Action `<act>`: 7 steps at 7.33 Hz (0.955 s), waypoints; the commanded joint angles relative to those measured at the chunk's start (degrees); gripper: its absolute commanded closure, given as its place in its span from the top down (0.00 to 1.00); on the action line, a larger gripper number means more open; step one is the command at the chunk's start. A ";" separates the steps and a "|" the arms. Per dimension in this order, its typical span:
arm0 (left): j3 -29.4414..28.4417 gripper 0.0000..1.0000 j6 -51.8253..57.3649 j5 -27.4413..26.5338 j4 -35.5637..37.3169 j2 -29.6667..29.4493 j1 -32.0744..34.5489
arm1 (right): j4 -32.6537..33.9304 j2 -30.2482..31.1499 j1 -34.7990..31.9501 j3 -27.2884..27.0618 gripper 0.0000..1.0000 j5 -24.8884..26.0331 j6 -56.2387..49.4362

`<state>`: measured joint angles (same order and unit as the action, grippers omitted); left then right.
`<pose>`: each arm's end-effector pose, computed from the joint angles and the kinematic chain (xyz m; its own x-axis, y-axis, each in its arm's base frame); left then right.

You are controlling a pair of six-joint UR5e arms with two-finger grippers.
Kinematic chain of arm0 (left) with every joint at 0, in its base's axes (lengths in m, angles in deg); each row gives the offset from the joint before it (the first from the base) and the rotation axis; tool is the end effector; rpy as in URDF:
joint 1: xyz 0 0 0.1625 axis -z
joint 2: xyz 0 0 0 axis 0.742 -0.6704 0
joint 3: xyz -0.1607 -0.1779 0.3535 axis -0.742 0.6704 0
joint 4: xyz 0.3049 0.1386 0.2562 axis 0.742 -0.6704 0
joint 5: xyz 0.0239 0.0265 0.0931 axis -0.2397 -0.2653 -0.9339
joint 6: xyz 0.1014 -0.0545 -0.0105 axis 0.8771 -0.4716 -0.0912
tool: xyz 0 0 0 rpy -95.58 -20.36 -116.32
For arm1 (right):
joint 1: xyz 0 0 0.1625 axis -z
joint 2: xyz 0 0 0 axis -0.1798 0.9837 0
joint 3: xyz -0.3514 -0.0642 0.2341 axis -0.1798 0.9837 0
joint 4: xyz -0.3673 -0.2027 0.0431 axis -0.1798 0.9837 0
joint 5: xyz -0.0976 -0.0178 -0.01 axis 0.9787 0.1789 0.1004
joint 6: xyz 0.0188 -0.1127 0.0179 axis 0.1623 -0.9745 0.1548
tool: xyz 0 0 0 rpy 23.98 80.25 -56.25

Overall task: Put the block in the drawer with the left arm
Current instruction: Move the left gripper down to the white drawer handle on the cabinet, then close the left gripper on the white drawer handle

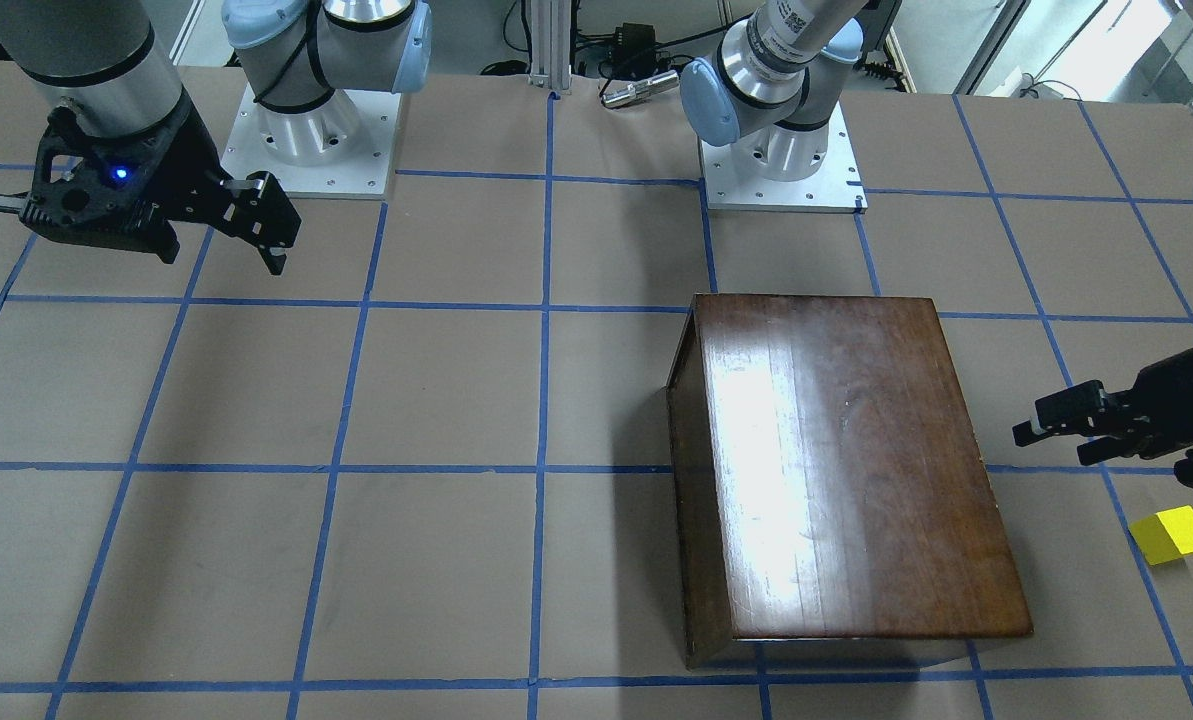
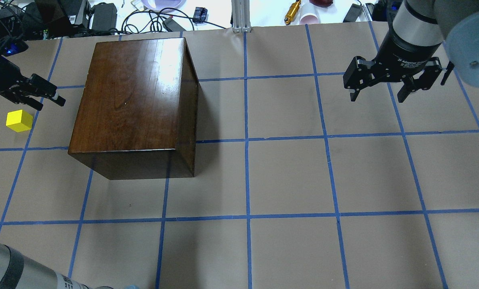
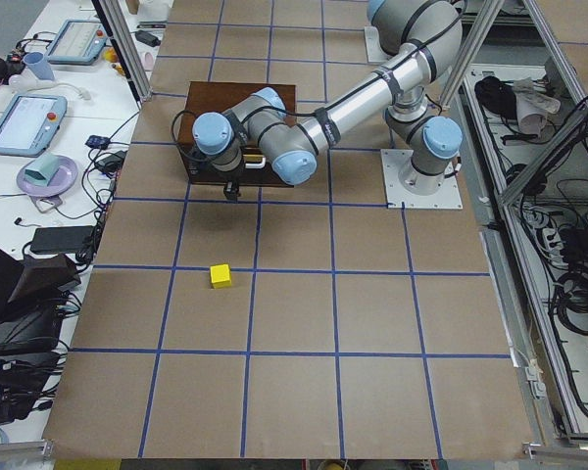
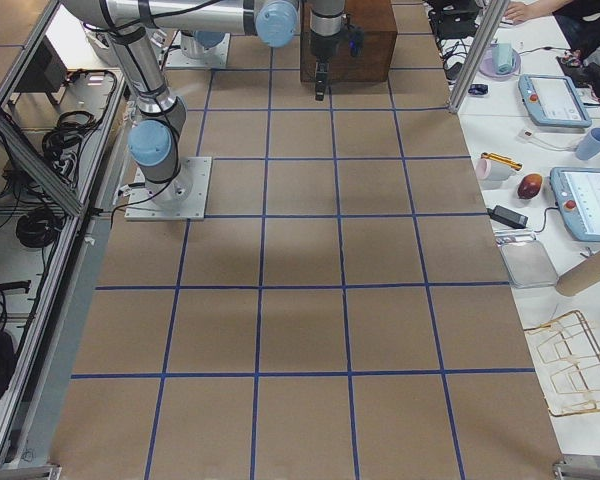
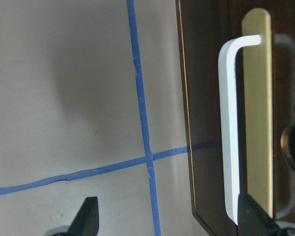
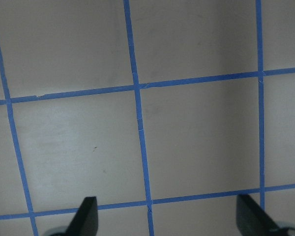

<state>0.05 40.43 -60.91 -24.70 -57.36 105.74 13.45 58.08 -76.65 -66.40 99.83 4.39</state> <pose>0.1938 -0.6124 0.3025 -0.9383 0.1039 0.3300 0.1157 0.9931 0.0165 0.1058 -0.4946 0.4578 -0.9952 0.0964 0.0159 0.0966 0.9953 0.0104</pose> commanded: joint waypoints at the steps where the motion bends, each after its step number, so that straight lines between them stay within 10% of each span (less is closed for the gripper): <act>1: 0.27 1.00 1.88 0.80 0.66 -1.39 1.47 | 0.00 0.00 0.09 0.03 1.00 0.00 0.00; 7: 0.35 1.00 2.24 4.06 1.10 -3.15 2.36 | 0.00 0.00 0.00 0.03 1.00 0.00 0.00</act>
<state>0.42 42.57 -56.83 -23.67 -60.02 107.86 13.44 58.08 -76.65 -66.41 99.83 4.39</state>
